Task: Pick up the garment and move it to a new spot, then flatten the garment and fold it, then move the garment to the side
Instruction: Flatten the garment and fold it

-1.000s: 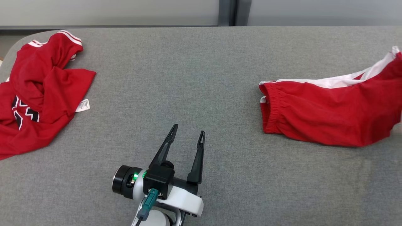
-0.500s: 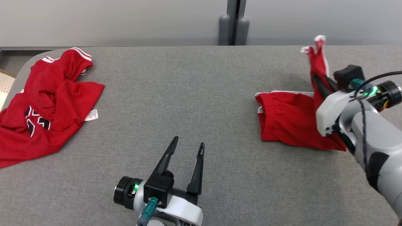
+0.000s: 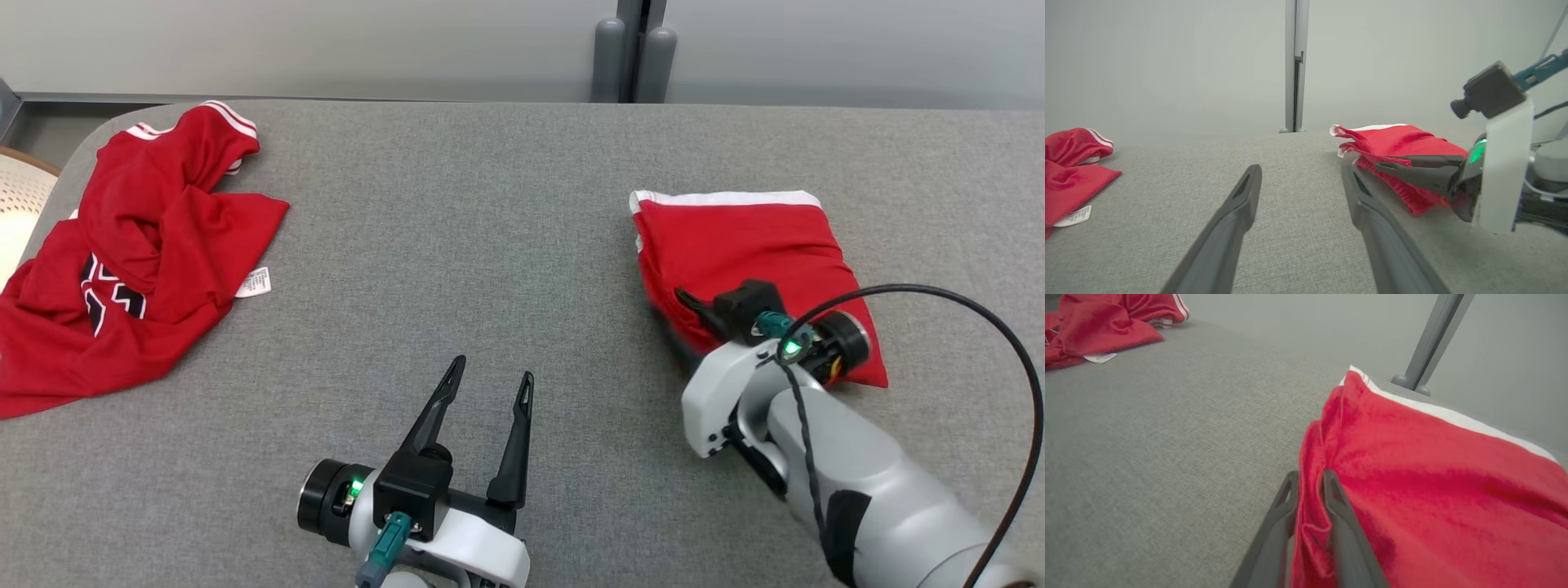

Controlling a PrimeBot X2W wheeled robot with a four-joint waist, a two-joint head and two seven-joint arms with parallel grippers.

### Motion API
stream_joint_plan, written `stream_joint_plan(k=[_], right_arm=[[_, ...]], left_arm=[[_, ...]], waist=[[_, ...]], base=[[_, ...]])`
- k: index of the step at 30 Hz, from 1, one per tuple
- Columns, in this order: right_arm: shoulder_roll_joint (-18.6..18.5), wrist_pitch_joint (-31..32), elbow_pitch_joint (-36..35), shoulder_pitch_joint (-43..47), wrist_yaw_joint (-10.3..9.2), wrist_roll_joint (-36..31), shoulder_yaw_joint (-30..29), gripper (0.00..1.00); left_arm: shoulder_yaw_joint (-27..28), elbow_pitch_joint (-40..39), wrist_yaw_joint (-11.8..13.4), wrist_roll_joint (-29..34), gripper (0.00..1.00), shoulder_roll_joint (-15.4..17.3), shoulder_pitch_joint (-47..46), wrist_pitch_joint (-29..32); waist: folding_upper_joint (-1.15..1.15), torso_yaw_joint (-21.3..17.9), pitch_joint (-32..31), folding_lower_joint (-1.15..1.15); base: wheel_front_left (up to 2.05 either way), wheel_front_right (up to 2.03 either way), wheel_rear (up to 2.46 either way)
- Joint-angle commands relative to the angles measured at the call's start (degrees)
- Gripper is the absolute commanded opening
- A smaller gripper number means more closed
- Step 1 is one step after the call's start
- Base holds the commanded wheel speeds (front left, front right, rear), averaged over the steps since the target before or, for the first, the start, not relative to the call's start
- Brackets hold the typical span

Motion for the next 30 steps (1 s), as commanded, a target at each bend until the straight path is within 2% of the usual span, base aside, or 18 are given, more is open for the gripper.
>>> stream_joint_plan(k=[1,3,7,11,14,18,22,23,24,25,30], right_arm=[[0.24,-0.34,-1.28,0.58,-0.14,0.43,-0.29,1.00],[0.23,-0.35,-4.69,2.04,-0.14,1.20,-1.47,1.00],[-4.31,-0.30,-15.31,4.97,-0.14,-0.91,-6.30,1.00],[-9.76,-0.27,-26.43,11.91,-0.13,-5.06,-15.96,1.00],[-13.40,-0.26,-31.52,18.50,-0.14,-9.00,-23.91,1.00],[-15.25,-0.28,-36.76,27.04,-0.09,-12.57,-32.30,1.00],[-16.03,-0.28,-43.33,33.18,-0.10,-16.52,-35.80,1.00],[-15.90,-0.27,-44.35,34.04,-0.10,-17.01,-36.44,0.80],[-15.95,-0.28,-45.29,34.49,-0.10,-17.50,-36.22,0.26],[-16.03,-0.28,-45.72,34.59,-0.10,-17.81,-36.17,0.00],[-16.83,-0.28,-42.63,29.45,-0.10,-17.64,-31.38,0.00]], left_arm=[[0.06,0.00,0.26,-0.36,1.00,0.19,-0.23,-0.10],[0.28,-0.10,0.35,-0.51,1.00,0.20,-0.14,-0.10],[0.92,-0.56,0.45,-0.52,1.00,0.19,0.39,-0.10],[1.88,-1.37,0.41,-0.04,1.00,0.20,1.22,-0.10],[2.71,-1.98,0.29,0.39,1.00,0.18,1.96,-0.10],[3.66,-2.62,-0.08,0.91,1.00,0.21,2.83,-0.10],[4.46,-3.33,-0.55,1.63,1.00,0.21,3.86,-0.10],[4.58,-3.53,-0.61,1.78,1.00,0.18,4.19,-0.10],[4.65,-3.59,-0.67,1.83,1.00,0.19,4.42,-0.10],[4.72,-3.69,-0.71,2.01,1.00,0.20,4.58,-0.10],[4.28,-3.79,-1.32,2.28,1.00,0.21,4.18,-0.10]], waist=[[0.00,-0.09,-0.07,0.00],[0.00,-0.38,-0.23,0.00],[0.00,-1.48,-0.93,0.00],[0.00,-2.73,-1.81,0.00],[0.00,-3.45,-2.34,0.00],[0.00,-3.73,-2.78,0.00],[0.00,-3.57,-3.06,0.00],[0.00,-3.47,-3.08,0.00],[0.00,-3.32,-3.08,0.00],[0.00,-3.17,-3.06,0.00],[0.00,-1.87,-2.47,0.00]], base=[[0.00,0.00,0.00],[0.00,0.00,0.00],[0.00,0.00,0.00],[0.00,0.00,0.00],[0.00,0.00,0.00],[0.00,0.00,0.00],[0.00,0.00,0.00],[0.00,0.00,0.00],[0.00,0.00,0.00],[0.00,0.00,0.00],[0.00,0.00,0.00]])
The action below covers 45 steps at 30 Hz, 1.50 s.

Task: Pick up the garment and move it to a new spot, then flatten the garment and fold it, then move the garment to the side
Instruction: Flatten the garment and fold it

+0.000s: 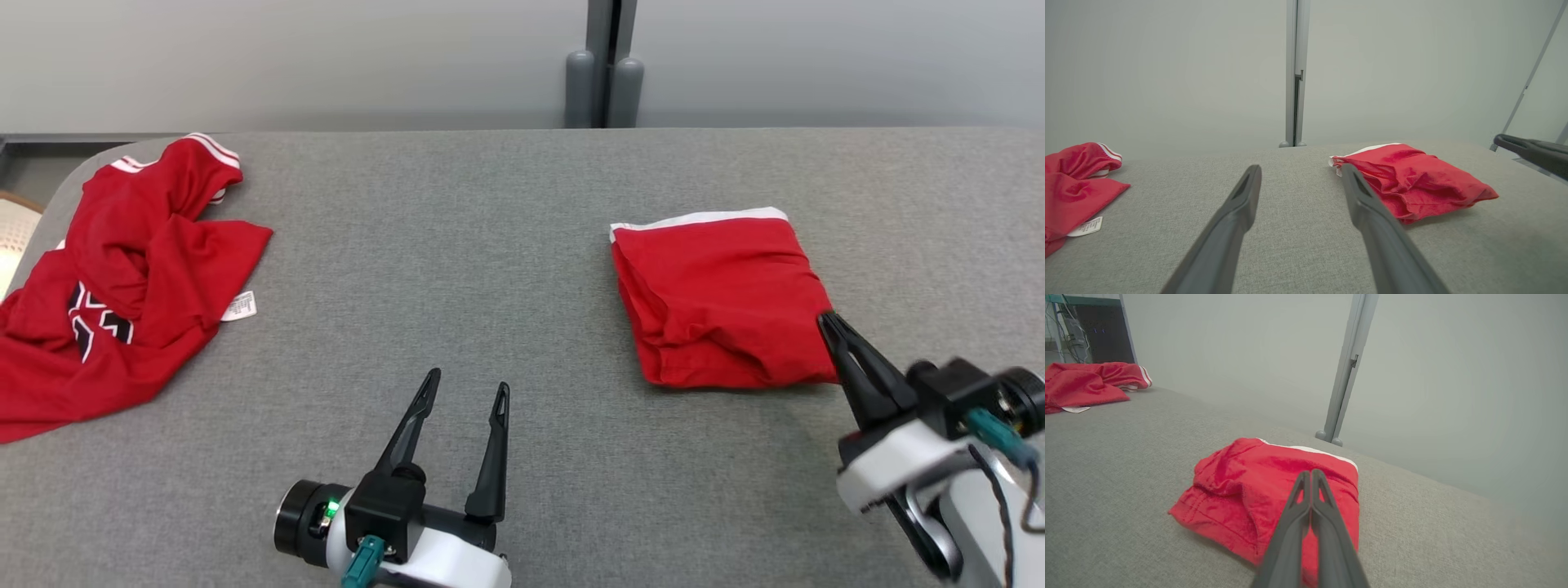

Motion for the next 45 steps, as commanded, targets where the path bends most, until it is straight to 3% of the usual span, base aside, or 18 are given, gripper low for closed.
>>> stream_joint_plan(k=[1,11,21,31,37,38,39,40,45], right_arm=[[-0.34,-0.05,2.99,-4.05,-0.04,0.89,2.88,0.00],[1.61,0.78,20.84,-16.85,-0.07,5.35,11.92,0.00],[10.43,0.26,35.17,-21.97,-0.07,8.78,16.31,0.00],[14.10,-0.13,36.72,-19.98,-0.07,10.97,19.92,0.00],[13.93,-0.05,27.69,-16.46,-0.07,11.54,20.63,0.00],[13.40,-0.05,25.43,-15.89,-0.07,11.24,19.99,0.17],[13.01,-0.06,22.79,-15.02,-0.07,10.65,19.41,0.44],[12.69,-0.04,20.68,-14.06,-0.07,10.01,18.44,1.00],[11.62,-0.05,8.97,-7.22,-0.06,6.82,12.06,1.00]], left_arm=[[-0.25,-0.10,-0.39,0.44,1.00,0.20,-0.54,-0.10],[-3.41,0.58,-0.25,-0.31,1.00,0.21,-1.48,-0.10],[-4.88,0.97,-0.16,-0.54,1.00,0.20,-2.74,-0.10],[-5.58,1.52,-0.18,-0.66,1.00,0.21,-2.20,-0.10],[-3.55,0.93,0.11,-1.26,1.00,0.21,-1.13,-0.10],[-2.93,0.70,0.07,-1.46,1.00,0.19,-0.81,-0.10],[-2.24,0.43,0.12,-1.47,1.00,0.19,-0.37,-0.10],[-1.61,0.30,0.14,-1.33,1.00,0.21,0.05,-0.10],[2.40,-0.79,0.22,-0.51,1.00,0.22,2.74,-0.10]], waist=[[0.00,0.97,0.44,0.00],[0.00,5.74,1.07,0.00],[0.00,8.17,2.39,0.00],[0.00,8.42,1.90,0.00],[0.00,5.98,0.00,0.00],[0.00,5.34,-0.42,0.00],[0.00,4.65,-0.89,0.00],[0.00,3.98,-1.31,0.00],[0.00,0.23,-4.15,0.00]], base=[[0.00,0.00,0.00],[0.00,0.00,0.00],[0.00,0.00,0.00],[0.00,0.00,0.00],[0.00,0.00,0.00],[0.00,0.00,0.00],[0.00,0.00,0.00],[0.00,0.00,0.00],[0.00,0.00,0.00]])
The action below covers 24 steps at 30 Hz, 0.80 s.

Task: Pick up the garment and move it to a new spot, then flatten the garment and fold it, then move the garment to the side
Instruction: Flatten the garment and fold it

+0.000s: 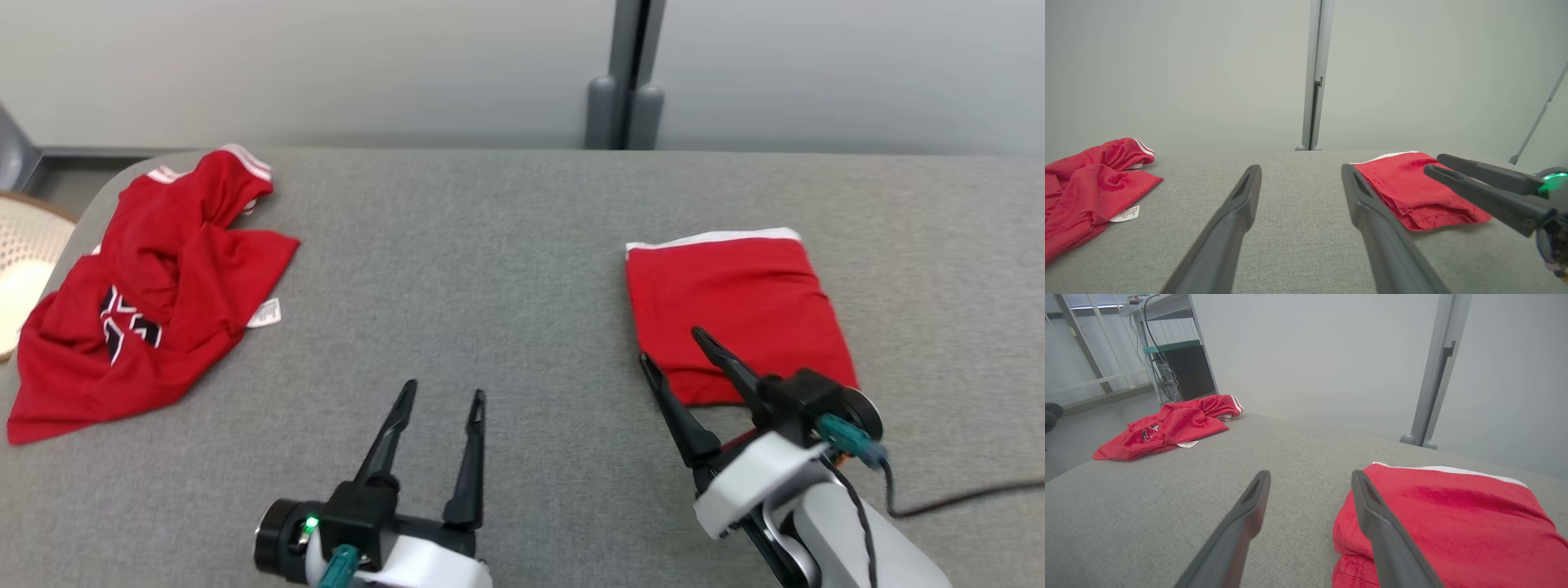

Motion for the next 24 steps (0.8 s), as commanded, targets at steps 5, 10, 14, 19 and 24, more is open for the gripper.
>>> stream_joint_plan(k=[5,10,14,19,24], right_arm=[[-1.24,-0.04,-8.41,7.38,-0.08,-1.38,-7.11,1.00],[-1.89,-0.05,-13.50,13.01,-0.07,-2.71,-14.21,1.00],[-1.47,-0.05,-15.61,17.21,-0.07,-3.22,-19.25,1.00],[-1.27,-0.05,-17.21,21.90,-0.07,-3.42,-21.80,1.00],[-1.33,-0.05,-17.44,24.05,-0.07,-3.56,-22.12,1.00]], left_arm=[[4.69,-1.23,1.62,1.54,1.00,0.17,3.69,-0.10],[8.20,-3.88,1.29,4.02,1.00,0.22,6.59,-0.10],[9.57,-5.82,0.69,5.55,1.00,0.22,8.95,-0.10],[9.98,-6.17,1.07,6.80,1.00,0.22,12.36,-0.10],[10.49,-5.19,2.20,7.75,1.00,0.22,14.41,-0.10]], waist=[[0.00,-5.00,-4.35,0.00],[0.00,-7.74,-4.64,0.00],[0.00,-9.14,-4.84,0.00],[0.00,-10.31,-5.63,0.00],[0.00,-10.98,-6.37,0.00]], base=[[0.00,0.00,0.00],[0.00,0.00,0.00],[0.00,0.00,0.00],[0.00,0.00,0.00],[0.00,0.00,0.00]])
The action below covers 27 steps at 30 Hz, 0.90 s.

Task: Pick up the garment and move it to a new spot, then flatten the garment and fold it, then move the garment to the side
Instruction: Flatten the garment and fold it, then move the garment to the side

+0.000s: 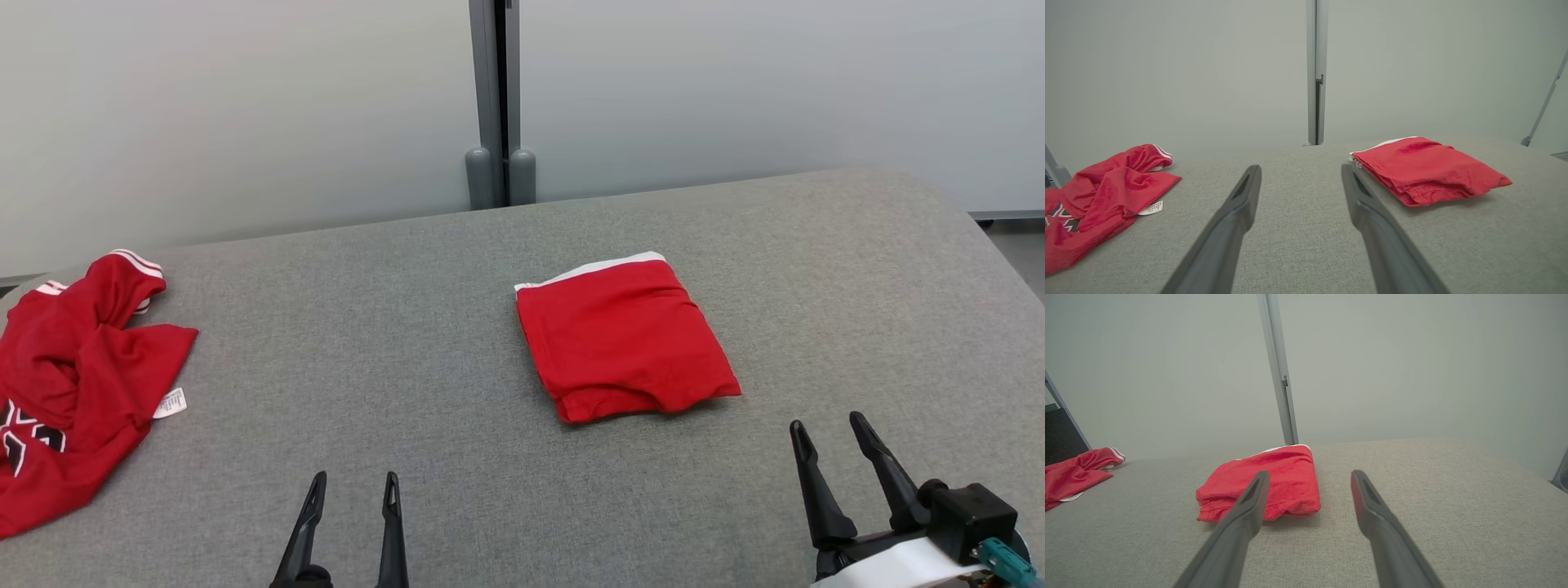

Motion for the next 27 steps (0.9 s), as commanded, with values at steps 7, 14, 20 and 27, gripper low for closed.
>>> stream_joint_plan(k=[7,14,20,27], right_arm=[[-0.42,-0.05,0.23,-0.20,-0.04,-0.21,0.61,1.00],[0.07,-0.05,0.14,0.87,-0.04,-0.39,0.94,1.00],[0.23,-0.05,-0.18,1.47,-0.04,-0.57,1.04,1.00],[-0.89,-0.05,0.70,-0.97,-0.04,-0.80,3.51,1.00]], left_arm=[[0.75,0.86,0.51,0.35,1.00,0.19,0.46,-0.10],[0.91,1.21,0.00,0.34,1.00,0.19,0.42,-0.10],[0.83,1.47,-0.38,0.32,1.00,0.19,0.58,-0.10],[0.43,1.91,-0.42,0.82,1.00,0.19,0.00,-0.10]], waist=[[0.00,0.08,-1.07,0.00],[0.00,0.96,-1.36,0.00],[0.00,1.59,-1.43,0.00],[0.00,2.36,-0.48,0.00]], base=[[0.00,0.00,0.00],[0.00,0.00,0.00],[0.00,0.00,0.00],[0.00,0.00,0.00]])
